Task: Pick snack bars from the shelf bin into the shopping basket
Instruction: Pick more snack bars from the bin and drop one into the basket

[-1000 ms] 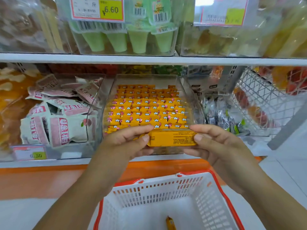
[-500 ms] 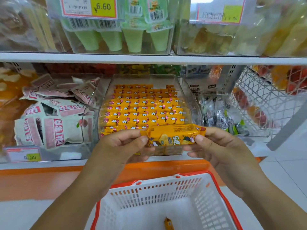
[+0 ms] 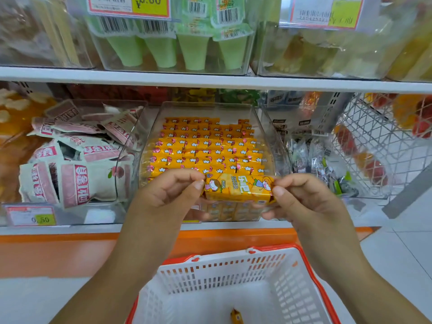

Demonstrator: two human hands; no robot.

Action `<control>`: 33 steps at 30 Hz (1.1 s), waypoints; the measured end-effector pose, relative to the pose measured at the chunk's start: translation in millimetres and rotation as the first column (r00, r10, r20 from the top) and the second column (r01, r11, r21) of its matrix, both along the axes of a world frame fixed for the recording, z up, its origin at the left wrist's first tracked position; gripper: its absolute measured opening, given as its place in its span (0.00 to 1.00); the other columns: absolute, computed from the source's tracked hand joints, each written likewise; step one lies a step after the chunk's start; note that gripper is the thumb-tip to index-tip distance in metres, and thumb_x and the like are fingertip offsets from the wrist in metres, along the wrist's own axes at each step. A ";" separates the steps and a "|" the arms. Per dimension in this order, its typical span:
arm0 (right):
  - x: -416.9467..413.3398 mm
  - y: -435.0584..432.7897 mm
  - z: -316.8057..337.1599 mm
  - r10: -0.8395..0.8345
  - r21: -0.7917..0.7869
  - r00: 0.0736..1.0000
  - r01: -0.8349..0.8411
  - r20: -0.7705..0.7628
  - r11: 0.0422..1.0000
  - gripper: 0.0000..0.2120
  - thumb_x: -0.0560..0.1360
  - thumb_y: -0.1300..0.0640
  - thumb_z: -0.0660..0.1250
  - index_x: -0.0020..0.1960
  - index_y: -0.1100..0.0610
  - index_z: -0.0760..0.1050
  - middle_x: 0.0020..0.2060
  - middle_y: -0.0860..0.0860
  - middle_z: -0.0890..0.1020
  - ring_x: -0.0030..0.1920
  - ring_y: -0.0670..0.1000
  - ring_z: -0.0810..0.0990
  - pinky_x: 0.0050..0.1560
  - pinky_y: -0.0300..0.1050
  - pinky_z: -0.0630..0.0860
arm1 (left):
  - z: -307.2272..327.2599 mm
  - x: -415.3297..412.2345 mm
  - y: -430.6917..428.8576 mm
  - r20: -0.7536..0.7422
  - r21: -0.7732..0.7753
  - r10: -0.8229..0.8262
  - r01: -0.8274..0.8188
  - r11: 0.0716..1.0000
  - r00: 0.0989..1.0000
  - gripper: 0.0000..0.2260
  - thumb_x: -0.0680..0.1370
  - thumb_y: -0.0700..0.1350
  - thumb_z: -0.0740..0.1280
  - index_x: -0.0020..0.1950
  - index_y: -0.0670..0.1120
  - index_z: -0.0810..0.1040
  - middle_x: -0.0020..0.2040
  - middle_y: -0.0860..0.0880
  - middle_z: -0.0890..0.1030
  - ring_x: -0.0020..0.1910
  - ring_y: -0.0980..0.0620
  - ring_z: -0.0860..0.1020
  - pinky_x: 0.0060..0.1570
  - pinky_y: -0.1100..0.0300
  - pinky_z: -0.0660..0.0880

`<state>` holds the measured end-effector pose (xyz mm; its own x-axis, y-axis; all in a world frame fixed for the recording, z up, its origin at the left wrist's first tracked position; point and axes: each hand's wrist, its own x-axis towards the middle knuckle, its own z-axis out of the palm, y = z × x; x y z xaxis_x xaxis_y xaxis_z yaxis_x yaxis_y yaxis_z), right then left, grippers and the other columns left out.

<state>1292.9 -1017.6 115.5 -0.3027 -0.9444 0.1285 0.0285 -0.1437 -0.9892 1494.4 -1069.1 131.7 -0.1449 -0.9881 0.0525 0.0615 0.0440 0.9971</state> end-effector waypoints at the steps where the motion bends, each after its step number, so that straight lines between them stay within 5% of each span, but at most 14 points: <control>1: 0.2 0.3 -0.1 0.016 0.013 1.000 -0.016 -0.011 1.000 0.07 0.68 0.52 0.68 0.44 0.53 0.80 0.42 0.55 0.85 0.37 0.56 0.85 0.44 0.44 0.81 | 0.1 0.2 -0.1 0.015 0.010 0.007 -0.007 1.000 1.000 0.08 0.78 0.38 0.66 0.47 0.49 0.83 0.39 0.52 0.86 0.37 0.53 0.84 0.33 0.63 0.80; 6: -1.2 0.3 -0.1 0.092 0.068 0.996 -0.092 0.007 0.993 0.15 0.63 0.51 0.74 0.48 0.53 0.80 0.42 0.55 0.86 0.42 0.52 0.86 0.45 0.36 0.79 | -3.5 7.3 -4.3 0.039 0.050 -0.076 0.074 0.996 0.996 0.17 0.64 0.45 0.72 0.52 0.48 0.82 0.45 0.51 0.87 0.37 0.49 0.85 0.37 0.66 0.79; 10: -4.3 -2.3 -3.0 0.134 0.042 0.988 -0.137 0.083 0.990 0.23 0.56 0.39 0.81 0.45 0.49 0.83 0.46 0.57 0.86 0.45 0.58 0.86 0.49 0.44 0.82 | -4.7 8.6 -6.4 -0.044 0.071 -0.047 0.050 0.996 0.998 0.11 0.64 0.43 0.71 0.46 0.50 0.85 0.41 0.46 0.86 0.41 0.47 0.86 0.41 0.63 0.82; 15: -4.4 -5.2 -3.0 0.138 0.057 0.983 -0.146 0.119 0.988 0.26 0.55 0.37 0.80 0.45 0.53 0.84 0.47 0.58 0.86 0.46 0.60 0.86 0.49 0.44 0.82 | -4.5 11.8 -9.9 -0.106 0.103 -0.067 0.078 0.992 0.992 0.09 0.68 0.42 0.69 0.44 0.48 0.86 0.42 0.41 0.86 0.44 0.43 0.85 0.46 0.58 0.83; 19: -6.1 -5.4 -2.2 0.151 0.061 0.974 -0.163 0.167 0.985 0.26 0.57 0.40 0.80 0.48 0.55 0.84 0.49 0.59 0.86 0.49 0.60 0.85 0.48 0.43 0.82 | -4.5 13.1 -12.0 -0.106 0.141 -0.079 0.094 0.986 0.991 0.12 0.69 0.42 0.67 0.50 0.45 0.84 0.43 0.41 0.86 0.46 0.43 0.85 0.47 0.59 0.82; 23: -10.5 -3.7 3.2 0.211 0.074 0.956 -0.230 0.203 0.970 0.24 0.63 0.53 0.73 0.57 0.62 0.81 0.50 0.60 0.85 0.53 0.58 0.85 0.51 0.43 0.81 | -2.6 15.6 -11.8 -0.095 0.137 -0.146 0.159 0.978 0.985 0.15 0.74 0.34 0.66 0.56 0.47 0.82 0.46 0.43 0.86 0.49 0.47 0.85 0.49 0.60 0.81; 29: -11.0 -4.2 0.3 0.150 0.071 0.986 -0.155 0.071 0.985 0.20 0.56 0.38 0.80 0.40 0.50 0.81 0.45 0.58 0.86 0.47 0.58 0.85 0.51 0.48 0.81 | -4.0 14.6 -11.7 -0.007 0.106 -0.101 0.102 0.989 0.995 0.04 0.68 0.46 0.70 0.39 0.49 0.85 0.44 0.48 0.86 0.46 0.47 0.85 0.49 0.59 0.82; 33: -8.6 -5.7 -1.7 0.140 0.065 0.988 -0.144 0.071 0.987 0.24 0.52 0.34 0.80 0.34 0.49 0.77 0.44 0.61 0.83 0.46 0.55 0.85 0.53 0.48 0.79 | -0.9 4.6 -6.8 0.037 0.028 -0.082 0.081 0.996 0.996 0.07 0.79 0.40 0.64 0.41 0.43 0.77 0.46 0.47 0.86 0.47 0.51 0.85 0.48 0.61 0.81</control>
<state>1284.4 -1023.3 113.8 -0.1704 -0.9844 0.0449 0.1093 -0.0642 -0.9919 1499.0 -1075.9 130.8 -0.2262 -0.9739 0.0192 0.0254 0.0138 0.9996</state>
